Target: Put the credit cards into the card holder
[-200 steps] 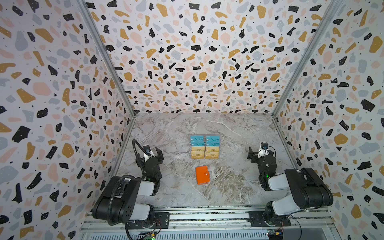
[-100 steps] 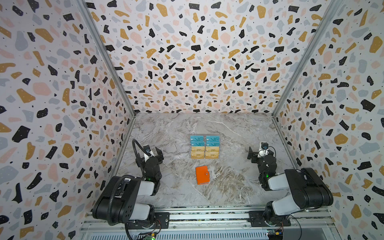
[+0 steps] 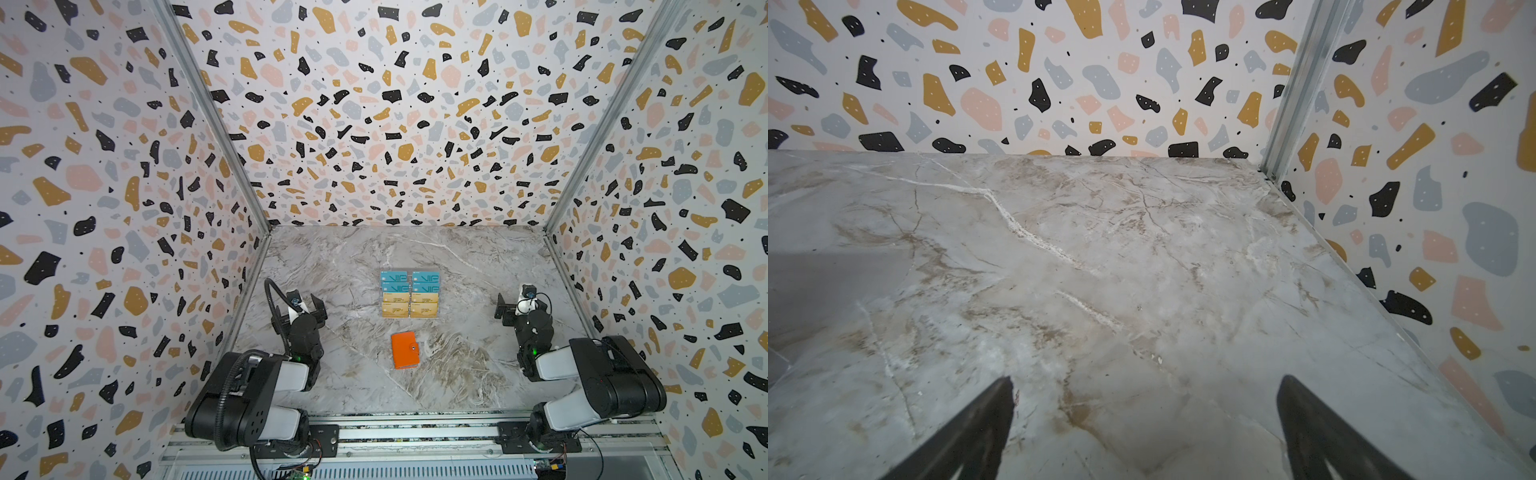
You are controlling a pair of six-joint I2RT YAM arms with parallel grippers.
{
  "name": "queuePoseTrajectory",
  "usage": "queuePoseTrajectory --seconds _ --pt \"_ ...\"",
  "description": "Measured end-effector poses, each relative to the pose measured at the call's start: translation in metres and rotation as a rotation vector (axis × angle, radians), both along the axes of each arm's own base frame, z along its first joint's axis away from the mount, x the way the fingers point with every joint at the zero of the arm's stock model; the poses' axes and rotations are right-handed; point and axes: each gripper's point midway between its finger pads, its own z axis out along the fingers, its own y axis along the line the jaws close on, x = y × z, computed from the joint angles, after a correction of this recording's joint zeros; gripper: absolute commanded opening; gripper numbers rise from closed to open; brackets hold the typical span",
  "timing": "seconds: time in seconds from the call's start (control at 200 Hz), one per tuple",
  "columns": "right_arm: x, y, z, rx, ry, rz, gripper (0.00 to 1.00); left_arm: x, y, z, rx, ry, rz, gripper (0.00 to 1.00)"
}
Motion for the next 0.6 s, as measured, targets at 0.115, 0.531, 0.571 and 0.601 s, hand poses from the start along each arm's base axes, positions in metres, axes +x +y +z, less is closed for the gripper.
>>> queuePoseTrajectory --seconds 0.115,0.531,0.571,0.601 --pt "0.0 0.0 0.0 0.0 0.0 0.0 0.99 0.0 0.0 0.0 0.0 0.0 0.0 1.0" --pt "-0.007 -0.001 0.044 0.008 -0.09 -0.002 0.97 0.01 0.006 0.027 -0.011 0.004 0.055 1.0" --pt "-0.007 0.0 0.055 0.011 -0.109 0.0 0.94 0.016 0.006 0.038 -0.021 0.002 0.067 1.0" --pt "-0.007 0.001 0.064 0.016 -0.123 0.003 0.93 0.021 0.006 0.046 -0.03 0.005 0.076 1.0"
